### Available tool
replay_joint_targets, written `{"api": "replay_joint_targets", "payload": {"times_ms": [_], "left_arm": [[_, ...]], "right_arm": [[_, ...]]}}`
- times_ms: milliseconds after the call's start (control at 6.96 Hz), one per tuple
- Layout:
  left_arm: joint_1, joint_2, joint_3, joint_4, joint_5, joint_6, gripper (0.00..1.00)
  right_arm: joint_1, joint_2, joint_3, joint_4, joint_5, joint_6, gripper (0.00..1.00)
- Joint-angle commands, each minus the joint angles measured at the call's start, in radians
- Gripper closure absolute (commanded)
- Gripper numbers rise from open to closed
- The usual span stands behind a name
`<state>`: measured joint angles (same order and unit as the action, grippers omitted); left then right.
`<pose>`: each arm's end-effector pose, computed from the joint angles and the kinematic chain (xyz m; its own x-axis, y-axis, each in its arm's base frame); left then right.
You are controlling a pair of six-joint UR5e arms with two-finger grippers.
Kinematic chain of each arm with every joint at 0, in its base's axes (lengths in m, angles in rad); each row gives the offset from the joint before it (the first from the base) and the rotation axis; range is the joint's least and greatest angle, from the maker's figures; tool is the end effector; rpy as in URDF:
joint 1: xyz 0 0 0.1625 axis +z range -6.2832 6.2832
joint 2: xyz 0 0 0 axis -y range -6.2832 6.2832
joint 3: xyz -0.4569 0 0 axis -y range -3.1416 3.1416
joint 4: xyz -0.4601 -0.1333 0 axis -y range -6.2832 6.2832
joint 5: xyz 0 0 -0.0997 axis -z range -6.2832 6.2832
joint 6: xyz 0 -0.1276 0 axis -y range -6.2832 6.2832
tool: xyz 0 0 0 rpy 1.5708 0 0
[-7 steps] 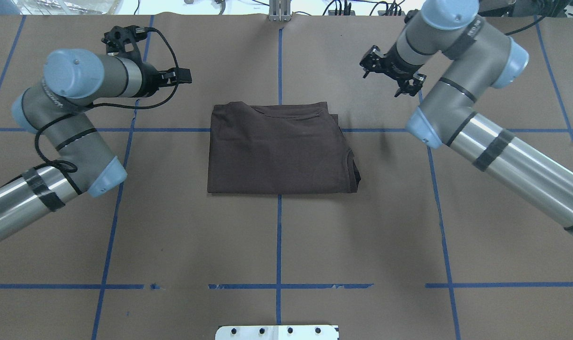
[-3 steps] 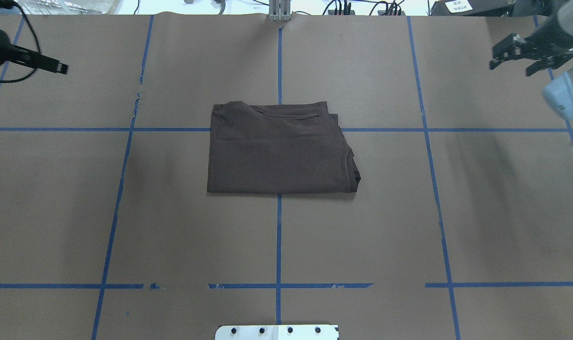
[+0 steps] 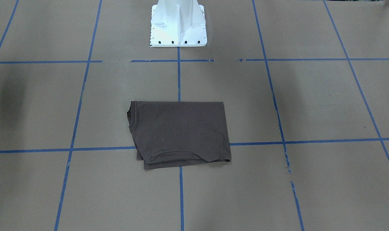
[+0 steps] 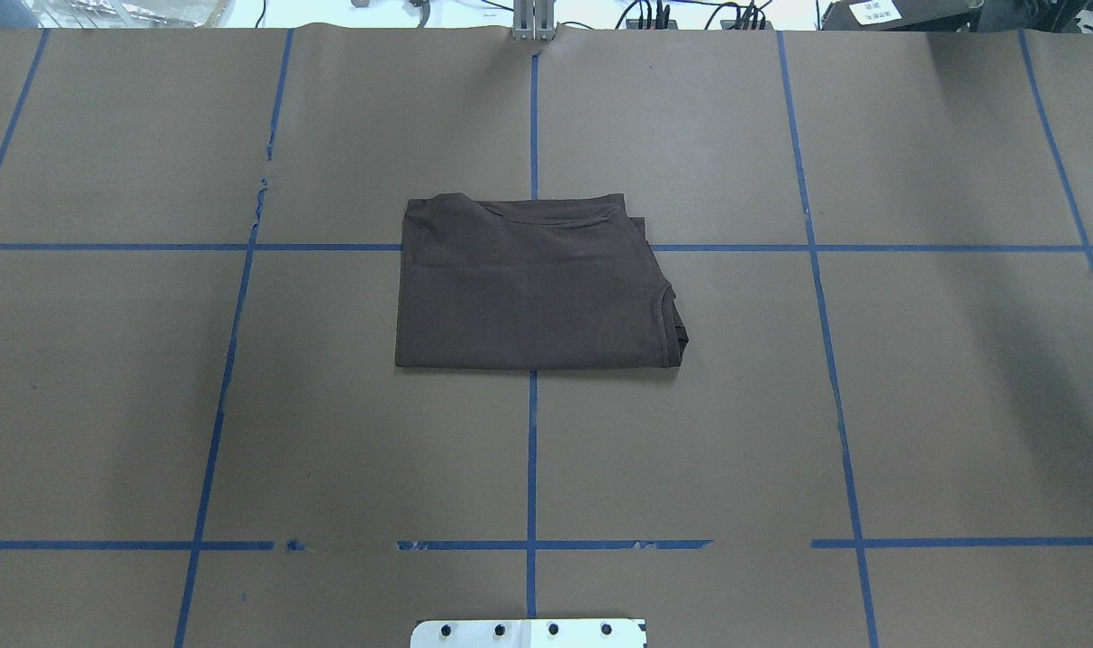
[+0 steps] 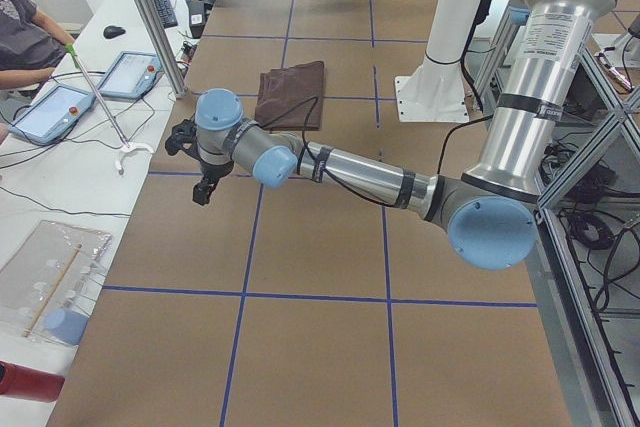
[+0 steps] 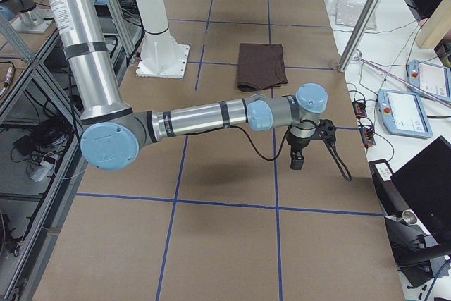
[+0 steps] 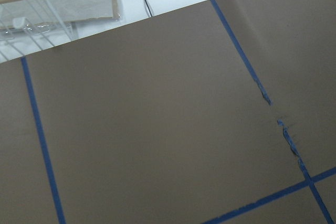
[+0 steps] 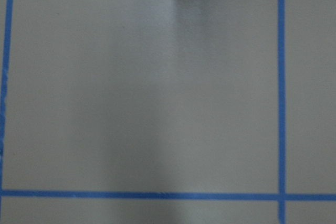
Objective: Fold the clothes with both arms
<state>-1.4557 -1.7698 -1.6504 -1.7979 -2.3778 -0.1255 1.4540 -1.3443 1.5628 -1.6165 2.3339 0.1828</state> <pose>0.0352 -0.6630 0.5128 0.6544 0.3148 -0.6875 -0.0187 0.9157 0.4015 -0.0328 -0.6666 0.5817 0.7131 -0.0210 0.7008 -0.0151 0.9989 0.0453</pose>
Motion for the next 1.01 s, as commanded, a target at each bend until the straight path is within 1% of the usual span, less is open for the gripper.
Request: {"api": "replay_joint_targets", "payload": {"times_ms": [0,144,431,575,862], "left_arm": [[-0.02,0.192,-0.127,0.175,0.003,0.168,0.0],[-0.018,0.194,-0.076,0.176,-0.03,0.108,0.0],[-0.018,0.19,-0.086,0.163,-0.044,0.099,0.0],[-0.018,0.185,-0.05,0.161,-0.037,0.096,0.0],[-0.028,0.187,-0.065,0.172,-0.032,0.096,0.0]], "right_arm": [[0.014,-0.065,0.079,-0.074,-0.011,-0.045,0.0],[0.013,-0.065,0.077,-0.072,-0.013,-0.045,0.0],[0.009,-0.067,0.077,-0.069,-0.013,-0.043,0.0],[0.005,-0.065,0.071,-0.066,-0.013,-0.039,0.0],[0.005,-0.065,0.075,-0.065,0.007,-0.034,0.0]]}}
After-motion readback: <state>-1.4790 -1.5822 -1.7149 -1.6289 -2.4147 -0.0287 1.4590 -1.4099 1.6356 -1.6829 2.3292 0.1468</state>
